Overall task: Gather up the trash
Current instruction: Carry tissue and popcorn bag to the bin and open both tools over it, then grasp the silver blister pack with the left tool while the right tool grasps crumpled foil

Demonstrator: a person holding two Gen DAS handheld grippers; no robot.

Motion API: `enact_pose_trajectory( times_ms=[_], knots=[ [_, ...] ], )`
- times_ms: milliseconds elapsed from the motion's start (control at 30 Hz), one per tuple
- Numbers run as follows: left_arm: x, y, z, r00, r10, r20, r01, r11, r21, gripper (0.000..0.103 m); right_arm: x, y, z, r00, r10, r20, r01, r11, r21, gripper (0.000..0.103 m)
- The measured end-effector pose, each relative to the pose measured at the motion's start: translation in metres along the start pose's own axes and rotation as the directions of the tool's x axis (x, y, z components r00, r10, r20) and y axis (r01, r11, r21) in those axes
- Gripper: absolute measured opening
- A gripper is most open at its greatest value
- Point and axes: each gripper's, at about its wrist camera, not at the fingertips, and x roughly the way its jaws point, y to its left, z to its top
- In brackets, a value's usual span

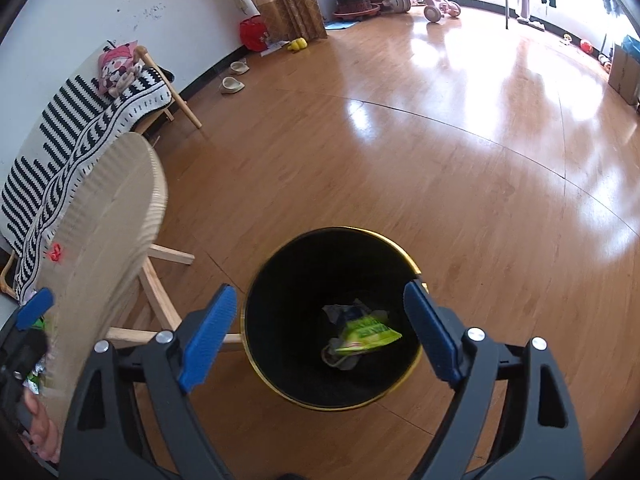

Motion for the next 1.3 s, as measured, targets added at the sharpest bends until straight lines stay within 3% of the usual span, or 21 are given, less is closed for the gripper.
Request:
enact_pose_trajectory(
  times_ms=[200,367,567,633,733,800,900,1067,1233,1300],
  knots=[
    [-0.077,0.080,-0.013,0.986,0.151,0.065,-0.142,0.982,-0.129,0.091,-0.020,0.084,0.002,0.994,0.096,0.050,-0.091,0.991,-0.096,0.087],
    [-0.152,0.161,-0.042,0.945,0.320,0.075,-0.284,0.910,-0.302,0.092,-0.027,0.195,-0.005,0.970,0.242,0.026,-0.230,0.946,-0.229,0.087],
    [-0.237,0.256,-0.096,0.869,0.495,0.022,-0.414,0.749,-0.518,0.092,-0.019,0.331,-0.045,0.930,0.358,-0.082,-0.360,0.845,-0.394,0.087],
    [-0.263,0.286,-0.119,0.836,0.549,-0.015,-0.454,0.676,-0.581,0.092,-0.017,0.361,-0.060,0.920,0.374,-0.120,-0.388,0.820,-0.421,0.087],
    [-0.289,0.318,-0.147,0.793,0.605,-0.070,-0.506,0.590,-0.630,0.092,-0.010,0.414,-0.080,0.889,0.414,-0.194,-0.456,0.776,-0.436,0.087],
    [-0.303,0.334,-0.168,0.776,0.622,-0.103,-0.527,0.550,-0.647,0.092,-0.005,0.438,-0.091,0.886,0.407,-0.221,-0.463,0.765,-0.447,0.087],
    [-0.313,0.348,-0.188,0.771,0.623,-0.129,-0.535,0.526,-0.661,0.092,0.007,0.469,-0.109,0.887,0.377,-0.266,-0.461,0.753,-0.470,0.087],
    [-0.313,0.355,-0.211,0.773,0.615,-0.157,-0.552,0.528,-0.645,0.092,0.029,0.494,-0.130,0.903,0.303,-0.306,-0.425,0.734,-0.529,0.085],
    [-0.280,0.350,-0.221,0.806,0.554,-0.207,-0.557,0.594,-0.580,0.092,0.047,0.501,-0.138,0.908,0.259,-0.330,-0.409,0.724,-0.556,0.079],
    [-0.267,0.349,-0.224,0.810,0.539,-0.232,-0.563,0.603,-0.564,0.092,0.052,0.502,-0.142,0.906,0.247,-0.342,-0.408,0.720,-0.561,0.077]
  ],
)
